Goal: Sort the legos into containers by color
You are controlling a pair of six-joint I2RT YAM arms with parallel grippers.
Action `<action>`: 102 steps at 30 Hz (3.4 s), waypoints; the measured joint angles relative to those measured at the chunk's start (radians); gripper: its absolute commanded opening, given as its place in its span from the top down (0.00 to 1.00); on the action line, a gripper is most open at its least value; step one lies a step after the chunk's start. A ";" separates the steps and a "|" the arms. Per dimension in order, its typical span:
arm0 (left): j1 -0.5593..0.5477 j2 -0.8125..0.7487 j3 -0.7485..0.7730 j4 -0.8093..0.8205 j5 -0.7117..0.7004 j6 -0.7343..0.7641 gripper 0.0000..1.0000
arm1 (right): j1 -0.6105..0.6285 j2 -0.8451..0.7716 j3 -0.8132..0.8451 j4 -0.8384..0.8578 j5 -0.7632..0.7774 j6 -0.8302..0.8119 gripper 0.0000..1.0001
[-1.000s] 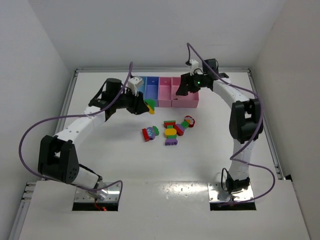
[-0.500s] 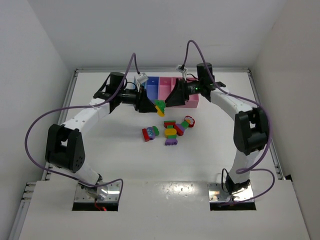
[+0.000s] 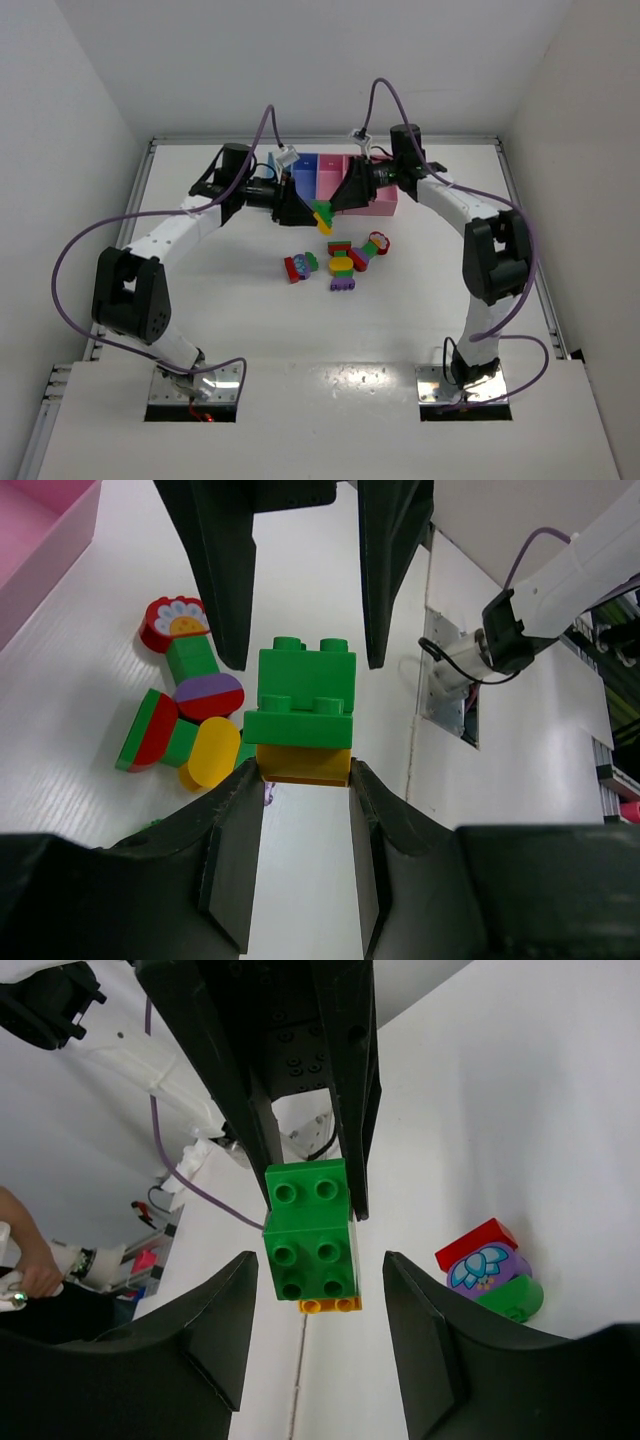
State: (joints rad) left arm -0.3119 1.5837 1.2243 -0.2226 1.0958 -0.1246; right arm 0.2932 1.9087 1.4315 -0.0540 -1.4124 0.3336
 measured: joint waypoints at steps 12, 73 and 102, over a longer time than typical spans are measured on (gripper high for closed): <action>-0.005 0.006 0.011 0.003 0.000 -0.010 0.96 | 0.011 0.008 0.000 0.043 -0.023 0.037 0.79; -0.017 0.344 0.278 0.044 -1.203 -0.037 0.28 | -0.257 -0.019 -0.064 0.113 0.018 0.089 1.00; -0.048 0.138 0.071 0.414 0.063 -0.296 0.31 | -0.095 -0.011 -0.056 0.140 -0.042 0.140 1.00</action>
State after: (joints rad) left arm -0.3599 1.7218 1.2957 0.1909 1.1584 -0.4210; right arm 0.1986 1.8977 1.3750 0.0856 -1.4548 0.4740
